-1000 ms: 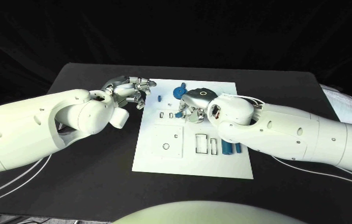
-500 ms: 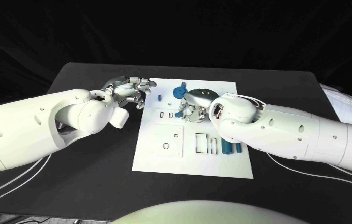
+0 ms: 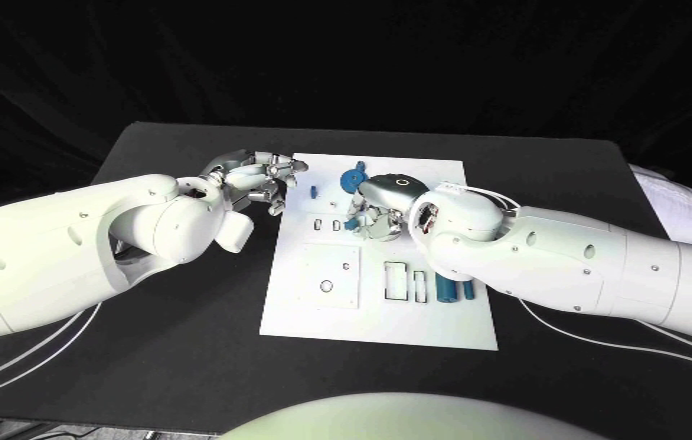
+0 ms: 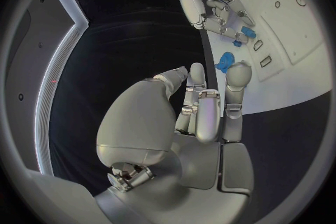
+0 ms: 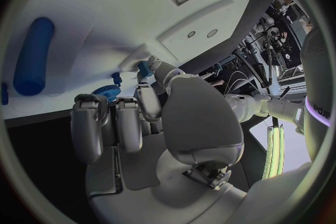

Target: Assemble the parts on the task board

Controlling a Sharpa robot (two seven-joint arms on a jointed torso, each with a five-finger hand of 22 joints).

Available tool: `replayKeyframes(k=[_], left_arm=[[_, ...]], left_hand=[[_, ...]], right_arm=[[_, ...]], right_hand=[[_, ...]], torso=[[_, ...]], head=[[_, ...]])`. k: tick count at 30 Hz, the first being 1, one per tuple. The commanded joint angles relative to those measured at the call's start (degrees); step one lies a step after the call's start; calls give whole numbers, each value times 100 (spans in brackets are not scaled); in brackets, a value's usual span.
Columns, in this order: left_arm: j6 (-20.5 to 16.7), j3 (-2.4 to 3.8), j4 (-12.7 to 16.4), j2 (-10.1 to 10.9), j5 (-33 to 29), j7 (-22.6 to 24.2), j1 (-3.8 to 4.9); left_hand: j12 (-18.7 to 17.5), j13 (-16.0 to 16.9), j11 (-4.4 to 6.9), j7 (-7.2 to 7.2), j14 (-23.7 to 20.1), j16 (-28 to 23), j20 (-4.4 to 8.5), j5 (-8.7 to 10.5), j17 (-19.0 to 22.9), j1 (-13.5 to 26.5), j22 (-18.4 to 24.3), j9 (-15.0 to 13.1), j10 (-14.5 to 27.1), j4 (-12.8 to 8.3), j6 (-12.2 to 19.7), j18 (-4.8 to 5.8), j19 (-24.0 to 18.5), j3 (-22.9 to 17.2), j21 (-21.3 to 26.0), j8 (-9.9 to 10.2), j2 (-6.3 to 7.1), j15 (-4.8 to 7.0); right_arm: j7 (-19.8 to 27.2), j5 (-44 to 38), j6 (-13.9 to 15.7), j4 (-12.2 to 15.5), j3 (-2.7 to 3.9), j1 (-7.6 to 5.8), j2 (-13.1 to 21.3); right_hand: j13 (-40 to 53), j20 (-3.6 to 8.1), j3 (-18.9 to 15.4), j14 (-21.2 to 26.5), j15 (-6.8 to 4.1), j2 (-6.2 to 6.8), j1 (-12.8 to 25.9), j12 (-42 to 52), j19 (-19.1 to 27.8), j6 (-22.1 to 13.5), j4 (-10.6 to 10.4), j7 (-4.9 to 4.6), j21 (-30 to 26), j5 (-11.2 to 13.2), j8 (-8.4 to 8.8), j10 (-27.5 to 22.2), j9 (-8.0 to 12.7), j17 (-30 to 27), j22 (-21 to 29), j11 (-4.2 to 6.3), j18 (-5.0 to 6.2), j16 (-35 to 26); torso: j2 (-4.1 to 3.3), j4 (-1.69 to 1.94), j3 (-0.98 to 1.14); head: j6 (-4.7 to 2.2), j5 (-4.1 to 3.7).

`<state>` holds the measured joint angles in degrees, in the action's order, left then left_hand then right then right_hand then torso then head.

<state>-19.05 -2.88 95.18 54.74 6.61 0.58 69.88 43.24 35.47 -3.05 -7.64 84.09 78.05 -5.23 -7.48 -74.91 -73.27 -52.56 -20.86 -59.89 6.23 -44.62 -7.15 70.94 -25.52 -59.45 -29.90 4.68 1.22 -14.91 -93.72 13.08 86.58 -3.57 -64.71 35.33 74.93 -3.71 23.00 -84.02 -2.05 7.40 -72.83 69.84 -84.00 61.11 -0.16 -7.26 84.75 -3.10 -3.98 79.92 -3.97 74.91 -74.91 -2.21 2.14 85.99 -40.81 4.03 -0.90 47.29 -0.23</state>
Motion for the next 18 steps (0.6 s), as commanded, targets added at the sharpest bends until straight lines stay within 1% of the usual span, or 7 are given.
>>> replayKeyframes(k=[1, 5, 9, 16, 18], left_arm=[[114, 3, 7, -12, 45, -8, -3], [118, 3, 13, -11, 52, -20, -3], [123, 3, 14, -12, 58, -31, -3], [131, 3, 12, -14, 67, -48, -3], [134, 3, 12, -14, 69, -53, -3]], left_hand=[[-12, -8, -9, -35, -13, -7, 3, -10, -188, -45, 5, 7, 45, -25, -17, -108, 15, -3, 20, 16, -28, -30], [-12, -12, -10, -36, -13, -7, 3, -10, -188, -47, 4, 10, 47, -27, -14, -107, 17, -1, 19, 17, -27, -31], [-12, -12, -10, -36, -13, -7, 3, -10, -188, -47, 4, 10, 47, -27, -14, -107, 17, -1, 19, 17, -27, -31], [-12, -12, -10, -36, -13, -7, 3, -10, -188, -47, 4, 10, 47, -27, -14, -107, 17, -1, 19, 17, -27, -31], [-12, -12, -10, -36, -13, -7, 3, -10, -188, -47, 4, 10, 47, -27, -14, -107, 17, -1, 19, 17, -27, -31]], right_arm=[[74, 14, 60, -17, 0, 5, -14], [76, 4, 24, -56, 0, 6, -34], [86, -9, -49, -93, 0, 6, -50], [76, -33, -245, -113, 0, 6, -60], [77, -36, -290, -121, 0, 6, -65]], right_hand=[[113, -56, 10, -468, 14, -65, -37, 22, -69, 58, -19, 6, 21, 9, -32, 35, -10, 897, -537, -5, 13, 38], [126, -47, 26, -469, 0, -119, -88, 43, -73, 184, -3, 33, 24, 11, -82, 45, -28, 904, -543, 15, 12, 41], [137, -32, 31, -472, -22, -151, -129, 61, -79, 300, 21, 68, 29, 10, -134, 55, -44, 915, -553, 41, 10, 46], [137, -13, 23, -472, -45, -174, -144, 62, -84, 380, 34, 97, 33, 10, -171, 59, -54, 918, -562, 64, 9, 47], [133, -10, 19, -472, -49, -175, -141, 56, -80, 389, 33, 101, 30, 12, -175, 57, -54, 917, -557, 66, 10, 46]], torso=[[0, -2, -2], [-6, 1, 0], [0, -1, -3], [3, -2, -1], [3, -7, -2]], head=[[1, 1], [0, 2], [5, 6], [20, 9], [20, 6]])
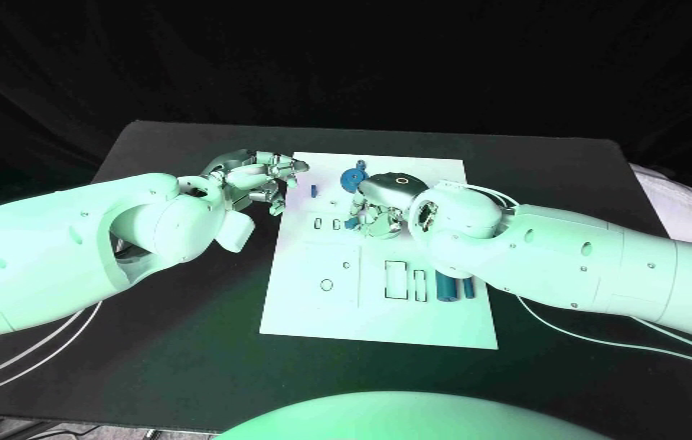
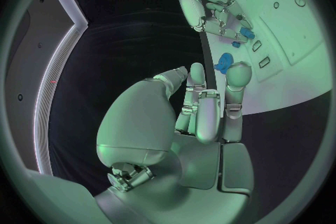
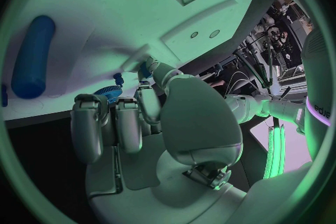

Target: Assemble the parts on the task board

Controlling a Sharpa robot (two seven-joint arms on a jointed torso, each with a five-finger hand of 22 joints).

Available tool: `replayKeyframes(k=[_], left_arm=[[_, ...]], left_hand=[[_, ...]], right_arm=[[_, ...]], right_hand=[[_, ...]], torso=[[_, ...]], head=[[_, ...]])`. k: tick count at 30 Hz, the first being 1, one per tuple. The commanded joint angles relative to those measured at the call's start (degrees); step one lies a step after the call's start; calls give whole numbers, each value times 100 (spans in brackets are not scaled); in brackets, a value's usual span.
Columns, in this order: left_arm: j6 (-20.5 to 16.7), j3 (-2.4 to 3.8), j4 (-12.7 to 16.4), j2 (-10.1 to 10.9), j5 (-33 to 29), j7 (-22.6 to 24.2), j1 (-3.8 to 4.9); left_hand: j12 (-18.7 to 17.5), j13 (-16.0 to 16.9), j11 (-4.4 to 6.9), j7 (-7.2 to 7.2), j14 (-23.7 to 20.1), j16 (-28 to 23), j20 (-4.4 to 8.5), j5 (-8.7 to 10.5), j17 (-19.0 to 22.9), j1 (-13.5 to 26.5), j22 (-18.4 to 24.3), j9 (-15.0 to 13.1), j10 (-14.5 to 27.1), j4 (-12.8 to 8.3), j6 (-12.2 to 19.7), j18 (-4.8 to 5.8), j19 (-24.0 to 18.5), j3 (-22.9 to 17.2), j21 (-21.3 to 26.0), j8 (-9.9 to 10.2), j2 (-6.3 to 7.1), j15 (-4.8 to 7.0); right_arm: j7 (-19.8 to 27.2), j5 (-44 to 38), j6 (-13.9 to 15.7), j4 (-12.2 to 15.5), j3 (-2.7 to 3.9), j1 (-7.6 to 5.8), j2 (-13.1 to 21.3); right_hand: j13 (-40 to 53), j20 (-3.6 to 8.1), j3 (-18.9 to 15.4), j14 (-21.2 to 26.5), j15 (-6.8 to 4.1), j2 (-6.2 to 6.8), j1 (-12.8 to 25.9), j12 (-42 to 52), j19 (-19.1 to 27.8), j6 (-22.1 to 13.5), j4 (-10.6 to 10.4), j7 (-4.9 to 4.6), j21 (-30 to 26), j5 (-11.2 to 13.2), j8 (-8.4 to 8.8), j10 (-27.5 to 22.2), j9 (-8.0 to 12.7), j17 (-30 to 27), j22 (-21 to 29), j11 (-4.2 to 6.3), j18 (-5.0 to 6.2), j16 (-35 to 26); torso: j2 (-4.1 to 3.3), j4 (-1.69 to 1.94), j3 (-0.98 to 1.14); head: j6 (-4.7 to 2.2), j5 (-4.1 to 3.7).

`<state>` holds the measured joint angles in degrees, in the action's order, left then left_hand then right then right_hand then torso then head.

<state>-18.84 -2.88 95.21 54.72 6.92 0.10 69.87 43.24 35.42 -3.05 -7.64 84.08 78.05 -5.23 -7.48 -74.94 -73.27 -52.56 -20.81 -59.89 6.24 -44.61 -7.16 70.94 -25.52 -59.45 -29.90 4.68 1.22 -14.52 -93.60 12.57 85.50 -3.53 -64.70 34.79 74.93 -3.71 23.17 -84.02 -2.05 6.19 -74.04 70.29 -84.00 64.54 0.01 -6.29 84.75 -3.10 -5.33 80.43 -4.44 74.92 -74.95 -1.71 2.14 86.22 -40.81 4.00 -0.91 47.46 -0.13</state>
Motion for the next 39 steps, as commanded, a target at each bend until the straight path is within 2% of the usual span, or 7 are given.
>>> replayKeyframes(k=[1, 11, 20, 25, 28, 33, 39], left_arm=[[113, 3, 8, -12, 40, -8, -2], [127, 3, 9, -12, 62, -34, -2], [132, 3, 10, -11, 78, -53, -2], [136, 3, 10, -11, 83, -61, -2], [140, 3, 9, -11, 87, -67, -2], [145, 3, 8, -11, 95, -73, -2], [144, 3, -1, -11, 102, -75, -2]], left_hand=[[-11, -6, -10, -36, -13, -7, 3, -10, -185, -47, 4, 5, 47, -27, -14, -106, 17, -1, 19, 17, -27, -31], [-11, -6, -10, -36, -13, -7, 3, -10, -185, -47, 4, 5, 47, -27, -14, -106, 17, -1, 19, 17, -27, -31], [-11, -6, -10, -36, -13, -7, 3, -10, -185, -47, 4, 5, 47, -27, -14, -106, 17, -1, 19, 17, -27, -31], [-11, -6, -10, -36, -13, -7, 3, -10, -185, -47, 4, 5, 47, -27, -14, -106, 17, -1, 19, 17, -27, -31], [-11, -6, -10, -36, -13, -7, 3, -10, -185, -47, 4, 5, 47, -27, -14, -106, 17, -1, 19, 17, -27, -31], [-12, -12, -11, -38, -14, -9, 2, -10, -182, -50, 8, 10, 51, -31, -11, -107, 18, 3, 24, 18, -26, -32], [-12, -21, -12, -40, -15, -11, 1, -10, -177, -54, 15, 16, 56, -36, -7, -108, 18, 8, 32, 18, -26, -33]], right_arm=[[41, -48, -255, -17, -5, 5, -14], [85, -29, -200, -32, -5, 12, -52], [54, -12, -134, -61, -5, 15, -68], [66, -10, -124, -70, -5, 15, -76], [88, -4, -94, -76, -5, 17, -81], [141, 25, -14, -86, -5, 19, -82], [212, 110, 257, -73, -5, 21, -59]], right_hand=[[134, -10, 2, -471, -48, -54, -20, 12, -81, 46, 16, 3, 30, 12, -40, 5, -8, 916, -553, 16, 10, 24], [127, 5, -46, -472, -59, -40, 35, 3, -81, 43, -11, 4, 30, 19, -33, 4, 1, 918, -554, 20, 10, 24], [24, -7, -139, -471, -22, 20, 123, -151, -77, -123, -68, -52, 25, 20, 75, -82, 50, 917, -549, -15, 9, 21], [28, -10, -137, -471, -20, 15, 116, -146, -79, -127, -68, -53, 26, 18, 78, -80, 50, 918, -552, -16, 8, 21], [54, -15, -90, -472, -23, -58, 36, -107, -84, -54, -41, -30, 30, 10, 42, -59, 34, 921, -561, -2, 7, 23], [131, 13, 22, -479, -78, -224, -179, 11, -110, 208, 86, 68, 54, -14, -104, 22, -22, 955, -607, 76, -1, 42], [249, 75, 63, -492, -144, -374, -303, 182, -146, 391, 206, 157, 89, -22, -227, 154, -81, 1010, -672, 153, -16, 74]], torso=[[3, -4, -1], [-1, 2, -1], [1, 0, -2], [2, 0, -2], [1, 1, -2], [1, -1, -1], [2, 1, -1]], head=[[3, -3], [9, -8], [14, -3], [19, -1], [20, 0], [25, 2], [32, 9]])
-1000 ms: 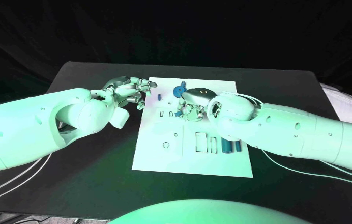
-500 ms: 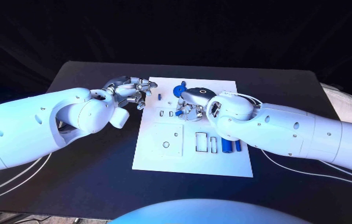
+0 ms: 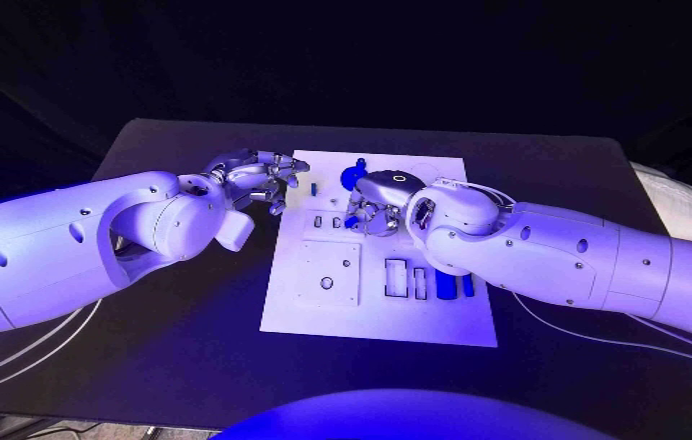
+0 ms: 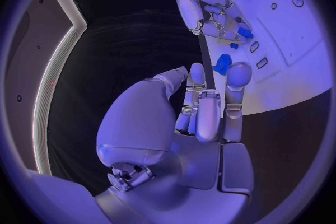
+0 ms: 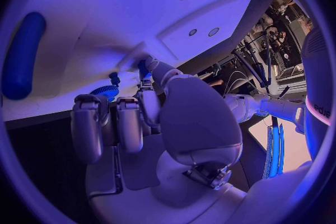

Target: Assemble the parts on the task board

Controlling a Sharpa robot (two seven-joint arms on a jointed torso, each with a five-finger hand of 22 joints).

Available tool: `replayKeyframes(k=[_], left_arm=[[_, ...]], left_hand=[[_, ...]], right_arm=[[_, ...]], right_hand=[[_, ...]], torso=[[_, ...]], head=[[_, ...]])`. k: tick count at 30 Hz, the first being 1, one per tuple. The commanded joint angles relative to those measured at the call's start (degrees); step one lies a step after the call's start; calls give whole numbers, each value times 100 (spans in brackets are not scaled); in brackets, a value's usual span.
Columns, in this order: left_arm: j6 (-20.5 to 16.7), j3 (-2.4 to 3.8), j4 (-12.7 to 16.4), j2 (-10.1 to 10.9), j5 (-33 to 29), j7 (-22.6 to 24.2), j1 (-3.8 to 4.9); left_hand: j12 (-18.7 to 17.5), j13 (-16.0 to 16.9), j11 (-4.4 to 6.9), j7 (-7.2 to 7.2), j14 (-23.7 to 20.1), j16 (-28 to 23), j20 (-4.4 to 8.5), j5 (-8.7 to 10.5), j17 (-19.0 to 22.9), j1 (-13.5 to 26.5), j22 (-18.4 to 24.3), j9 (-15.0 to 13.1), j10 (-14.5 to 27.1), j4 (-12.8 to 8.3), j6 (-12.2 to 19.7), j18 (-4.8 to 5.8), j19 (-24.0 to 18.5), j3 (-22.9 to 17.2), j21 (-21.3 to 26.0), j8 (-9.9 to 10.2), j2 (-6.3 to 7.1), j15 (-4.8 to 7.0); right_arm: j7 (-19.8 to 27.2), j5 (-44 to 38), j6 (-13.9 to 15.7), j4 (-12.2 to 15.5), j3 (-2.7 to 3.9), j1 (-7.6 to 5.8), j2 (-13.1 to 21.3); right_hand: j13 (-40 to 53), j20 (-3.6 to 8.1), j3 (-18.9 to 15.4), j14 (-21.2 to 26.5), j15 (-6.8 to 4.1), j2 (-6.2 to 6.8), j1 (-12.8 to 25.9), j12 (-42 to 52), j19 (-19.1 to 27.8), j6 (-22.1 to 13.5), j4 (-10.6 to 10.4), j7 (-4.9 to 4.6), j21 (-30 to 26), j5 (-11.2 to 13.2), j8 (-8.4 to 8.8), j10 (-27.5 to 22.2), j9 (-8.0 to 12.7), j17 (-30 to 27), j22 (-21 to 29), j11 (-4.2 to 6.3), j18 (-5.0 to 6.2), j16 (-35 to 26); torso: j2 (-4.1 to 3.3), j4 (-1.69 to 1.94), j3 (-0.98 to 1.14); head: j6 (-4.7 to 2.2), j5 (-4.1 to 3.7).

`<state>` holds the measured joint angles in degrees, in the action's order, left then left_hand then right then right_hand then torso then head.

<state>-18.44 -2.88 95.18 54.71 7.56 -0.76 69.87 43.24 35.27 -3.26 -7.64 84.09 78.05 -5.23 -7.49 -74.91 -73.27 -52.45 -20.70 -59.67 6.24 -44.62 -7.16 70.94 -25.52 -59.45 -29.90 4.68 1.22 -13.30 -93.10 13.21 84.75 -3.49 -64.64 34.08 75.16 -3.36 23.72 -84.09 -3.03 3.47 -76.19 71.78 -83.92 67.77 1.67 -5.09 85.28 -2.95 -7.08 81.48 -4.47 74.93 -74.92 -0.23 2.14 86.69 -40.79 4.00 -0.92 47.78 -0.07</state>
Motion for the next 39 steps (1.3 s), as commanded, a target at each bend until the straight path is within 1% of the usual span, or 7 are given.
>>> replayKeyframes(k=[1, 7, 11, 16, 23, 32, 39], left_arm=[[104, 3, 1, -9, 39, 10, -1], [103, 3, 1, -5, 42, 8, -1], [105, 3, 1, -1, 44, 9, -1], [100, 3, -5, 10, 47, 14, -1], [48, 3, -10, 47, 49, 77, -1], [-4, 3, -18, 102, 29, 151, -2], [-23, 3, -31, 124, -1, 176, -2]], left_hand=[[-12, -6, 9, -40, -15, -11, 1, -10, -180, -54, 4, 5, 34, -37, -7, -108, 18, 8, 32, 18, -26, -33], [-12, -6, 9, -40, -15, -11, 1, -10, -180, -54, 4, 5, 34, -37, -7, -108, 18, 8, 32, 18, -26, -33], [-12, -6, 9, -40, -15, -11, 1, -10, -180, -54, 4, 5, 34, -37, -7, -108, 18, 8, 32, 18, -26, -33], [-12, -6, 9, -40, -15, -11, 1, -10, -180, -54, 4, 5, 34, -37, -7, -108, 18, 8, 32, 18, -26, -33], [-12, -6, 9, -40, -15, -11, 1, -10, -180, -54, 4, 5, 34, -37, -7, -108, 18, 8, 32, 18, -26, -33], [-12, -15, 8, -40, -13, -6, 0, -11, -183, -62, -5, 12, 38, -43, -7, -105, 27, 9, 26, 17, -32, -34], [-12, -15, 8, -40, -13, -6, 0, -11, -183, -62, -5, 12, 38, -43, -7, -105, 27, 9, 26, 17, -32, -34]], right_arm=[[96, 65, 224, 4, -8, 16, 18], [148, 85, 365, 15, -8, 19, 44], [304, 147, 691, 53, -8, 25, 90], [799, 454, 1216, 136, -4, 29, 205], [1530, 985, 1639, 352, 15, 21, 490], [2114, 1760, 1873, 523, 39, 6, 804], [2404, 2749, 1727, 514, 45, 1, 904]], right_hand=[[233, 45, 7, -486, -50, -110, -92, 42, -153, 73, 48, 41, 35, -37, -58, 57, -82, 1015, -673, 9, -16, 30], [259, 57, 0, -488, -60, -129, -98, 77, -161, 93, 71, 53, 41, -38, -80, 83, -95, 1023, -686, 19, -19, 34], [256, 61, -6, -489, -64, -133, -94, 71, -163, 100, 78, 58, 44, -39, -88, 85, -100, 1029, -690, 23, -20, 38], [234, 65, -18, -489, -67, -130, -82, 38, -166, 98, 80, 59, 46, -39, -93, 73, -104, 1028, -696, 24, -21, 37], [206, 72, -46, -489, -70, -123, -49, -7, -168, 85, 77, 60, 48, -45, -94, 58, -108, 1030, -699, 26, -22, 38], [188, 74, -52, -491, -72, -124, -42, -35, -171, 78, 78, 61, 51, -56, -94, 47, -109, 1039, -706, 27, -24, 43], [186, 78, -73, -491, -73, -129, -21, -44, -171, 65, 77, 61, 52, -93, -95, 46, -113, 1042, -709, 27, -24, 44]], torso=[[1, 0, 0], [1, -2, -2], [3, -1, -2], [4, -3, -1], [6, -4, -7], [1, 1, 1], [0, 5, -3]], head=[[0, 4], [1, 10], [-6, 12], [-35, 28], [-74, 31], [-99, 48], [-117, 64]])
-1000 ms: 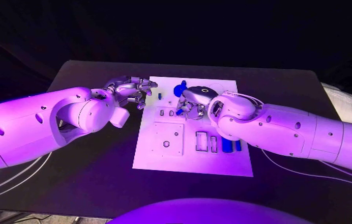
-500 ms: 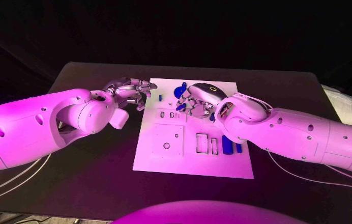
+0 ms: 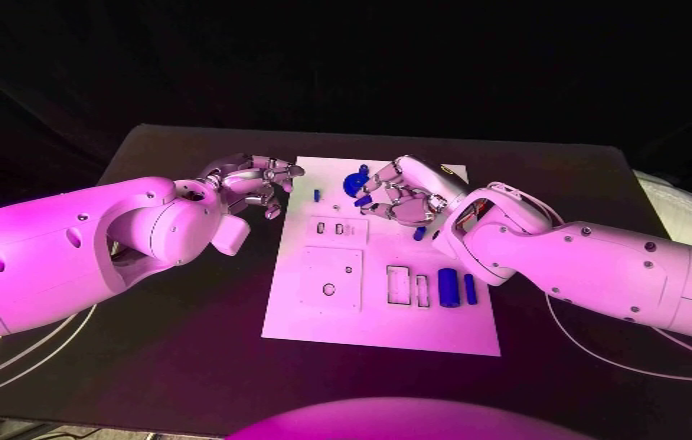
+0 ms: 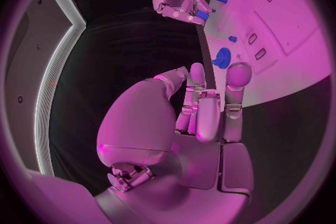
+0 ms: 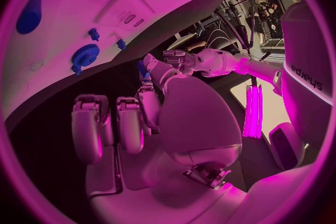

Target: Assemble the parts on the task board

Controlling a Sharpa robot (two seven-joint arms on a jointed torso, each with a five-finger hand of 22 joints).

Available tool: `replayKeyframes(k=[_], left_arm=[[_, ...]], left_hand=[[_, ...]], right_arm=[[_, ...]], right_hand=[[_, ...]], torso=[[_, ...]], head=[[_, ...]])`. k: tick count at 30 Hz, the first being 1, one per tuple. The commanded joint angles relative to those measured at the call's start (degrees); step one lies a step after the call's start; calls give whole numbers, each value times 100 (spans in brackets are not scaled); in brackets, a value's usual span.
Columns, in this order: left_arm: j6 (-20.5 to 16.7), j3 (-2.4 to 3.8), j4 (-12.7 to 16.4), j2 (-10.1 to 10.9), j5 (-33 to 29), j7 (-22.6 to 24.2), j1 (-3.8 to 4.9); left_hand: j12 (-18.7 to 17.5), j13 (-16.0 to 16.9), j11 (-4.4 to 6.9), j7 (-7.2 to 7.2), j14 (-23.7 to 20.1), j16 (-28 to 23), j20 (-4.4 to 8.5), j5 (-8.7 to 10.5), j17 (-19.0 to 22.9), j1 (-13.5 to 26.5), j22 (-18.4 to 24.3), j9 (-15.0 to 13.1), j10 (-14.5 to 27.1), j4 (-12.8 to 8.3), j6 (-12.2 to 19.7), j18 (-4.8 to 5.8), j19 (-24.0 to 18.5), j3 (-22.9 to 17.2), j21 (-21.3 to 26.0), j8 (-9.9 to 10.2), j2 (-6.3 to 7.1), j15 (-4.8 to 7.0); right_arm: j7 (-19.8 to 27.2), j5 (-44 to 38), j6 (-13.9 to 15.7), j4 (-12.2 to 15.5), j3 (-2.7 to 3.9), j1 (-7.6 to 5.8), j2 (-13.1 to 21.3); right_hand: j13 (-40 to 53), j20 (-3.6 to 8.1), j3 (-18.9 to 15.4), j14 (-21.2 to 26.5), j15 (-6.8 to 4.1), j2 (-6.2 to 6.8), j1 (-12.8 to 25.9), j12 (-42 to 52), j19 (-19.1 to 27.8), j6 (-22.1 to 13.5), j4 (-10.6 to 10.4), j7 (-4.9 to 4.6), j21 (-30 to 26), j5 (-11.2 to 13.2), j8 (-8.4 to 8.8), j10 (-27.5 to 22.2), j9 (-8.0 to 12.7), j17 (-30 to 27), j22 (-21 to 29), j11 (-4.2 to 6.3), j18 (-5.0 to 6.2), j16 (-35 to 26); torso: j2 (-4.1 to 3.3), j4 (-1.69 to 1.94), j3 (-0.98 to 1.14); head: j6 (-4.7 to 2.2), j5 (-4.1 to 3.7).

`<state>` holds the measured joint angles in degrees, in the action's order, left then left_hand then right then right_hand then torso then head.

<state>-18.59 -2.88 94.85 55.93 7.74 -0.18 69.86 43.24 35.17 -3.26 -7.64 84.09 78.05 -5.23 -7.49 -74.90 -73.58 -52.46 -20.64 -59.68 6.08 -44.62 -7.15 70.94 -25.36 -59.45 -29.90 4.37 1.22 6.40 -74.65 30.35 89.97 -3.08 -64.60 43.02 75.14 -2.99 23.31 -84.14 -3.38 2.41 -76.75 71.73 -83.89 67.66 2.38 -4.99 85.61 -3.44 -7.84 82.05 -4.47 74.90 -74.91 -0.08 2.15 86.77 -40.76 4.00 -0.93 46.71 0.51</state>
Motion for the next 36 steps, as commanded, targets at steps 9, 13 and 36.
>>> replayKeyframes(k=[9, 13, 36], left_arm=[[-12, 3, -5, 9, -34, 122, -1], [-12, 3, -5, 11, -35, 122, -1], [-29, 2, -8, 9, -35, 137, -1]], left_hand=[[-7, -11, 9, -39, -14, -8, -1, -11, -181, -38, -10, 9, 35, -32, -11, -104, 34, -5, 22, 13, -7, -34], [-7, -11, 9, -39, -14, -8, -1, -11, -181, -38, -10, 9, 35, -32, -11, -104, 34, -5, 22, 13, -7, -34], [-7, -11, 9, -39, -14, -8, -1, -11, -181, -38, -10, 9, 35, -32, -11, -104, 34, -5, 22, 13, -7, -34]], right_arm=[[578, 2323, -397, -118, 6, -31, 31], [507, 2442, -477, -154, 6, -39, 25], [-747, 129, -750, 44, 37, -213, -39]], right_hand=[[185, 48, -101, -486, -42, -45, 65, -60, -168, 50, 27, 51, 15, -209, -33, -10, -129, 1045, -704, 14, -23, 35], [182, 48, -104, -486, -42, -56, 65, -67, -167, 44, 29, 51, 14, -223, -33, -13, -130, 1046, -704, 14, -23, 36], [162, 49, -120, -487, -40, -78, 28, -108, -170, 25, 86, 45, 17, -214, -42, -29, -140, 1048, -710, 11, -24, 36]], torso=[[-3, 3, -3], [-3, 3, -5], [-2, 1, 0]], head=[[-8, 8], [-9, 6], [-20, 22]])
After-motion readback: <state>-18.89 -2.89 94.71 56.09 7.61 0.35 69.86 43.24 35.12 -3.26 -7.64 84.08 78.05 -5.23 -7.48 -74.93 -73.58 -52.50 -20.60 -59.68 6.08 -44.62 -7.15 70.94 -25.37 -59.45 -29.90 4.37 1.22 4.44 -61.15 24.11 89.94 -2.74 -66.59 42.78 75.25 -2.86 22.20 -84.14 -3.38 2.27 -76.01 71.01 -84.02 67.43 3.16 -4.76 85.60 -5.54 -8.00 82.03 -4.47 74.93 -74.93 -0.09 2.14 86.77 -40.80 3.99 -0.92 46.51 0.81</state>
